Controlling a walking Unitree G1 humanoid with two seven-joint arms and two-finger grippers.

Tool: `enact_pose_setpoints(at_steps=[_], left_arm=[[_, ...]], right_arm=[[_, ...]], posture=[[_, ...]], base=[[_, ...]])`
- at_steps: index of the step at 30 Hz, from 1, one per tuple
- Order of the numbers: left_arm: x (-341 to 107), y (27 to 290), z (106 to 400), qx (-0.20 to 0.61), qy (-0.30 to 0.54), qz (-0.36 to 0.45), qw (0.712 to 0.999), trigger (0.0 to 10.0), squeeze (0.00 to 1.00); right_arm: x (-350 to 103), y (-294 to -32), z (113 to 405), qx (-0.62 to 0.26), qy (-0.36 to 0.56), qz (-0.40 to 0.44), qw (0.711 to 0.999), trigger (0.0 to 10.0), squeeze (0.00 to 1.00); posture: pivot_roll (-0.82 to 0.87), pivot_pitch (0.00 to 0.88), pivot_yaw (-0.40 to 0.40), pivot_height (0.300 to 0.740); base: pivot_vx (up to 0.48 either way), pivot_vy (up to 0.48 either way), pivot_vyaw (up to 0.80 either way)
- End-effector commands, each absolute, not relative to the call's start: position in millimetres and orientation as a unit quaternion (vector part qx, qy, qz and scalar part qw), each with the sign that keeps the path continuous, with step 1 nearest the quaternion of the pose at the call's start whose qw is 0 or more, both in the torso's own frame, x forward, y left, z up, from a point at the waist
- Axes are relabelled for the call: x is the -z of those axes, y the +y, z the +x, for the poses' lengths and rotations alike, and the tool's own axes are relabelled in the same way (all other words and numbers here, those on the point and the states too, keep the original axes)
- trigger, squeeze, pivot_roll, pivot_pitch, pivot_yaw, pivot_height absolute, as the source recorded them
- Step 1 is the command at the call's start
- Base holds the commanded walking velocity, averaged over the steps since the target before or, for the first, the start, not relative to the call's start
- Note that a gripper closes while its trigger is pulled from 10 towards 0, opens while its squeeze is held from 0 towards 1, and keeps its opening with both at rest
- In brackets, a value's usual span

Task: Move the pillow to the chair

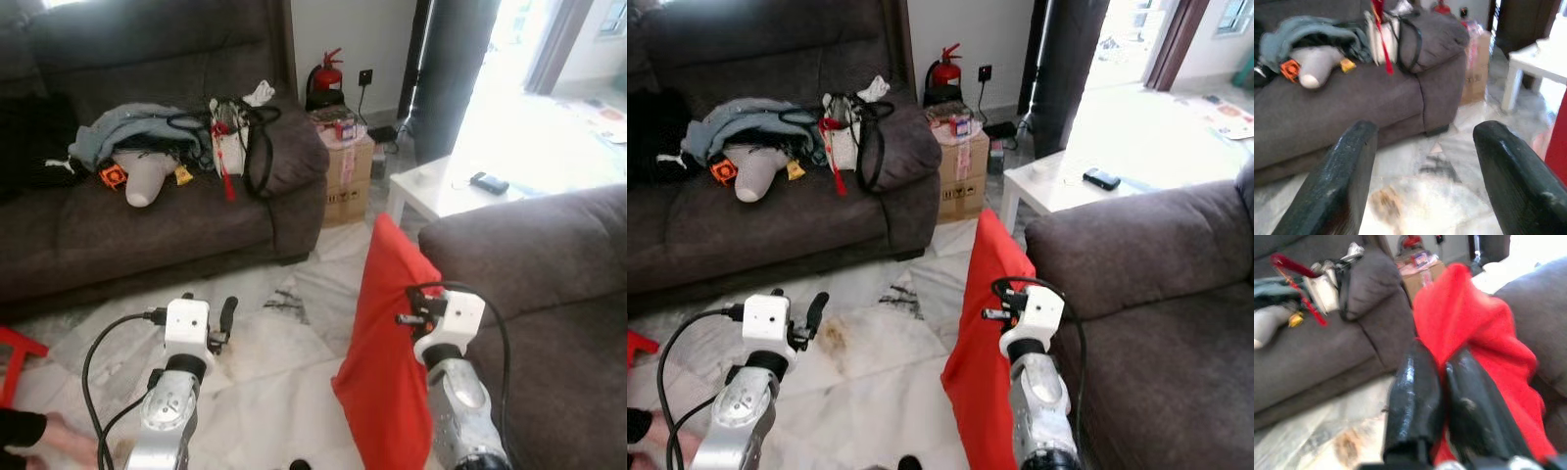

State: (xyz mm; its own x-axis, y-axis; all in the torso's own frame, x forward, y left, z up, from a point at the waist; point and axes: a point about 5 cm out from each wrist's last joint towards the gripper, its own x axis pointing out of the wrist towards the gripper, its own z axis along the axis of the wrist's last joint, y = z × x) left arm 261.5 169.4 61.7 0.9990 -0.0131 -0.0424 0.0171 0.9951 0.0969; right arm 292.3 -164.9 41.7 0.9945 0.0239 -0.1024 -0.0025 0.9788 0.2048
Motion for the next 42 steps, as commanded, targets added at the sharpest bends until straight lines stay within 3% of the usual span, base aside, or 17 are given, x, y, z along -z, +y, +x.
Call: enact_pose_setpoints(at_steps=[1, 9, 42], left_arm=[[-65.6, 174.8, 264.9, -0.001, 0.016, 0.051, 0.999, 10.0, 0.0], [-65.0, 175.3, 264.3, -0.005, 0.017, 0.05, 0.999, 10.0, 0.0], [-64.7, 171.4, 264.9, -0.001, 0.012, 0.048, 0.999, 10.0, 0.0]], right_arm=[[-68.2, -157.2, 306.4, -0.025, -0.01, 0.099, 0.995, 10.0, 0.0], [-68.1, -156.8, 307.0, -0.025, -0.006, 0.103, 0.994, 10.0, 0.0], [-65.9, -160.1, 308.2, -0.02, 0.006, 0.096, 0.995, 10.0, 0.0]], posture=[[0.03, 0.047, 0.045, 0.74], [0.02, 0.053, 0.04, 0.74], [0.02, 0.045, 0.039, 0.74]], base=[[0.0, 0.285, 0.0], [0.0, 0.278, -0.07], [0.0, 0.042, -0.8]])
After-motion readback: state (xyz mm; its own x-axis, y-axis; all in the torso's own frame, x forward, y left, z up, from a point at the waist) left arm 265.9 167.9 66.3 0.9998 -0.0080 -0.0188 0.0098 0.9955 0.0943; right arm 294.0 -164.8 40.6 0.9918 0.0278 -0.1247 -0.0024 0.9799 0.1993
